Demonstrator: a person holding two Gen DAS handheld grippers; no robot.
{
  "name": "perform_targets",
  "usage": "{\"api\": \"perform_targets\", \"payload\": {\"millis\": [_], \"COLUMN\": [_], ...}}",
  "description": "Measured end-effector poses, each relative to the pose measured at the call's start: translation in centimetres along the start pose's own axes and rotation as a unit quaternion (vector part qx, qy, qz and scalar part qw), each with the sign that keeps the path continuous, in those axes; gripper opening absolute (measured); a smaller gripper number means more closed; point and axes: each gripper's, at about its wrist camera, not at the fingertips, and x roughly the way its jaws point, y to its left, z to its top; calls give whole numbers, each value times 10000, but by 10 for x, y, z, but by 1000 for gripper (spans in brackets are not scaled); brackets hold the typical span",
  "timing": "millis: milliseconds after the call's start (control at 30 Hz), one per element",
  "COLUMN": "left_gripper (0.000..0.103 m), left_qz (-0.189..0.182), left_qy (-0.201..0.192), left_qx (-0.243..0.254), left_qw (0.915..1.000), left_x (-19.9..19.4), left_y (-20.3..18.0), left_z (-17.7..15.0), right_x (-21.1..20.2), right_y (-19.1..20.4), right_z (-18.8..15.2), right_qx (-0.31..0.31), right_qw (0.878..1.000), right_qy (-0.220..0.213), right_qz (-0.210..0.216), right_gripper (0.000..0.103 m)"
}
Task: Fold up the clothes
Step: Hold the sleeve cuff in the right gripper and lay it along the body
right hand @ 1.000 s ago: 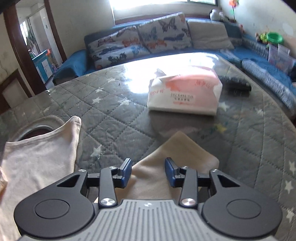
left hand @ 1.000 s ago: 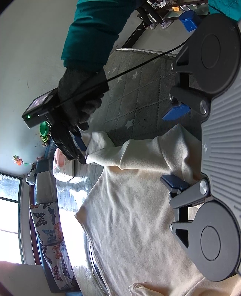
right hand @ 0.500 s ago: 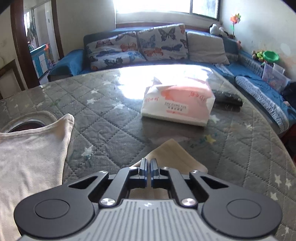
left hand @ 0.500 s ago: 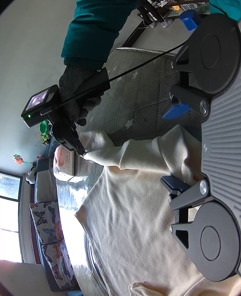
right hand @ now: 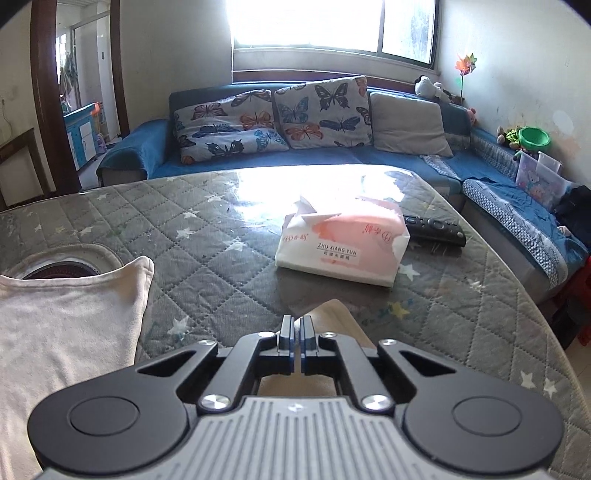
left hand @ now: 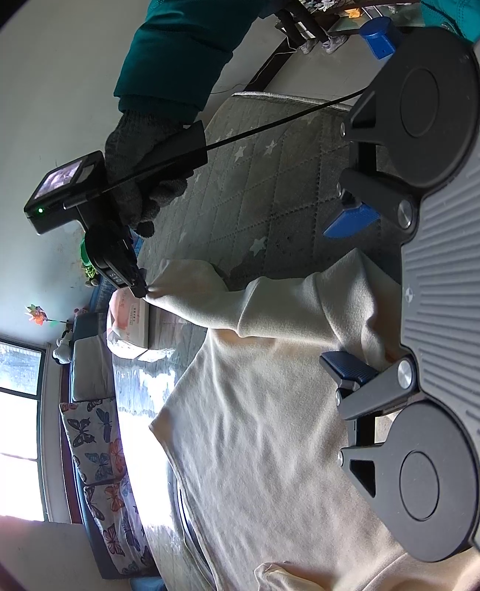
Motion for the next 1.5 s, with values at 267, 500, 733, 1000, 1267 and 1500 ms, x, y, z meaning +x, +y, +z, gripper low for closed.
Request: {"api": "perform_targets", "payload": {"millis": [267,500,733,1000,1267,1500], "left_gripper": [72,74,74,76,77,77], "left_qz": [17,43,76,103,107,113], "left_qy": [-5,13,33,70,77,73], "left_qx": [29,49,70,89,92,94], "left_qw": [10000,10000,9999,9999,9999,9999], "left_x": [0,0,1,2,2,3], "left_y": [0,-2,-4,-6,-7,-7], "left_z": [-1,0,0,1,1,1], "right_x": [-14,-12,7,31,34,29], "right_y": [-5,-12,-4,5,12,15], "right_z": [8,8,-1,-16,-22,-23], "right_qx": [14,165,210,185,-87,-262], "right_qw": [9994,9996,9987,9969,9976,9989], "right_qy": [-337,-172,127,453,410,253], "right_qz": [-65,124,441,619,542,308], "right_gripper": [1,4,25,31,25,3]}}
